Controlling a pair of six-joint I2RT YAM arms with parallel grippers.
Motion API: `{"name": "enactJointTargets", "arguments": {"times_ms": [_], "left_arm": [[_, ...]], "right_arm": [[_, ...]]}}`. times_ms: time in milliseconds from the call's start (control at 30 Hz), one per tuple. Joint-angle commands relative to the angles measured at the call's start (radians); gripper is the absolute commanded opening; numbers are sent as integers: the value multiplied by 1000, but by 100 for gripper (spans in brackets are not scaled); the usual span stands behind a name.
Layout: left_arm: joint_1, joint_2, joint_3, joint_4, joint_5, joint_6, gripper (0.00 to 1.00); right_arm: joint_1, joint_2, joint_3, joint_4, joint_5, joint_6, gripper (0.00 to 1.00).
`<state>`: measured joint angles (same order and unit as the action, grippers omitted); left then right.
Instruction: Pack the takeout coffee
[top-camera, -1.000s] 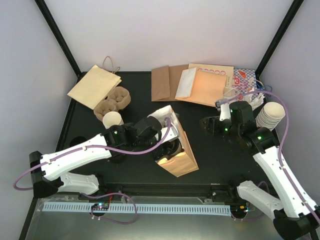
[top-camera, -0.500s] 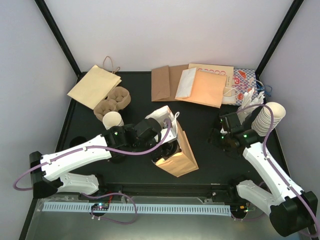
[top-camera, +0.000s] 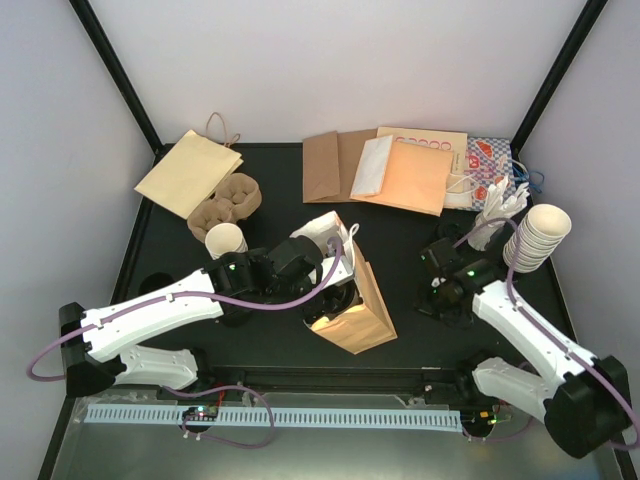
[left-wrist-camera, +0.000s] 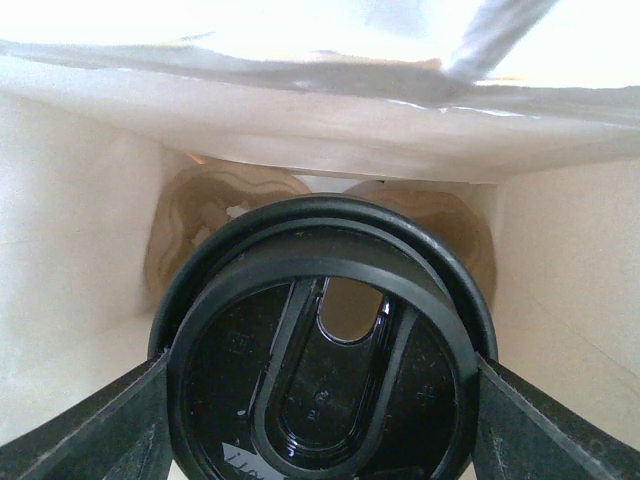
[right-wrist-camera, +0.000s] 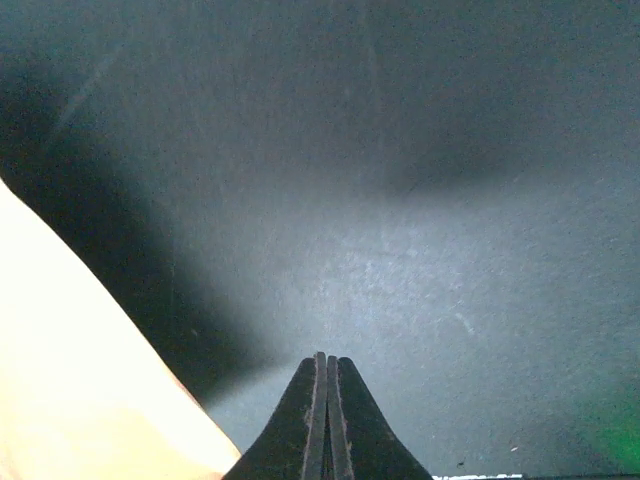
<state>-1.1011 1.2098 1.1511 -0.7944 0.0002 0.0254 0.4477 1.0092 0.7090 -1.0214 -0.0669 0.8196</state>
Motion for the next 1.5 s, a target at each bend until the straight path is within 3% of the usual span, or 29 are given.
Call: {"name": "enactJointTargets", "arguments": {"times_ms": [0,500,667,1100,1467], "left_arm": [[-5,-22,10,-1,-5,-7,52],[-7,-32,-1,-2,-4,-10,52],[-8,-28,2,4,-1,-5,52],[-7,-43,-9,-11,1,-18,51],[-13,-63,-13,-45,25,-27,50]], "right_arm": [[77,63,-18,8,-40,53,1],[269,-115,-185,30,-181,256,1],[314,-161,-223,119,-265,335,1],[326,-94,-218,310,-332,368,1],[296,64,-121,307,-191,261,1]]}}
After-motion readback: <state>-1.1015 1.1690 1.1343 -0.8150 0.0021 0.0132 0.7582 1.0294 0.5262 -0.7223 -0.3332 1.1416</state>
